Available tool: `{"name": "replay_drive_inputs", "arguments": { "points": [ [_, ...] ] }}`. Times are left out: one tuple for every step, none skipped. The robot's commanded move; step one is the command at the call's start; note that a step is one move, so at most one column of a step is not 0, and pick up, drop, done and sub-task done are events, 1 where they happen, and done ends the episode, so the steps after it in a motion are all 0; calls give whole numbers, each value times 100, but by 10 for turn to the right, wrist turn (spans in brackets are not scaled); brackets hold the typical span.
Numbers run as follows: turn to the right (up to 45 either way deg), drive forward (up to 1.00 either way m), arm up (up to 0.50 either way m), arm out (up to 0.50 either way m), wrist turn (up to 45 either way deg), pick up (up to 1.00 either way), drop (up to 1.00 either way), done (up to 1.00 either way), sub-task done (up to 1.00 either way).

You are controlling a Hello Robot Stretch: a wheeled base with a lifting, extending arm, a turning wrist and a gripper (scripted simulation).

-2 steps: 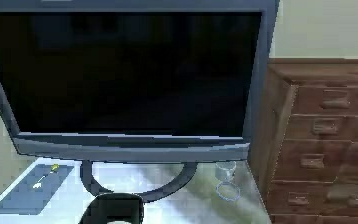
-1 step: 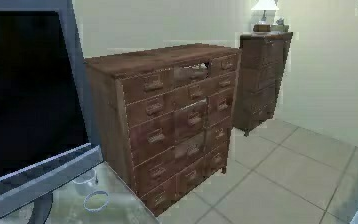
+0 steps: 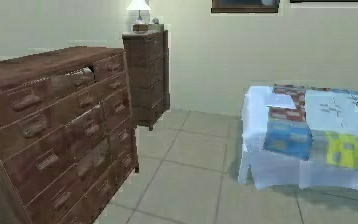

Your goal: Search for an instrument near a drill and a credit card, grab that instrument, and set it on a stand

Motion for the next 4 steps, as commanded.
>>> {"name": "replay_drive_inputs", "arguments": {
  "points": [
    [-450,0,0,0,0,0,0,0,0],
    [-450,0,0,0,0,0,0,0,0],
    [-450,0,0,0,0,0,0,0,0],
    [-150,0,0,0,0,0,0,0,0]
  ]
}}
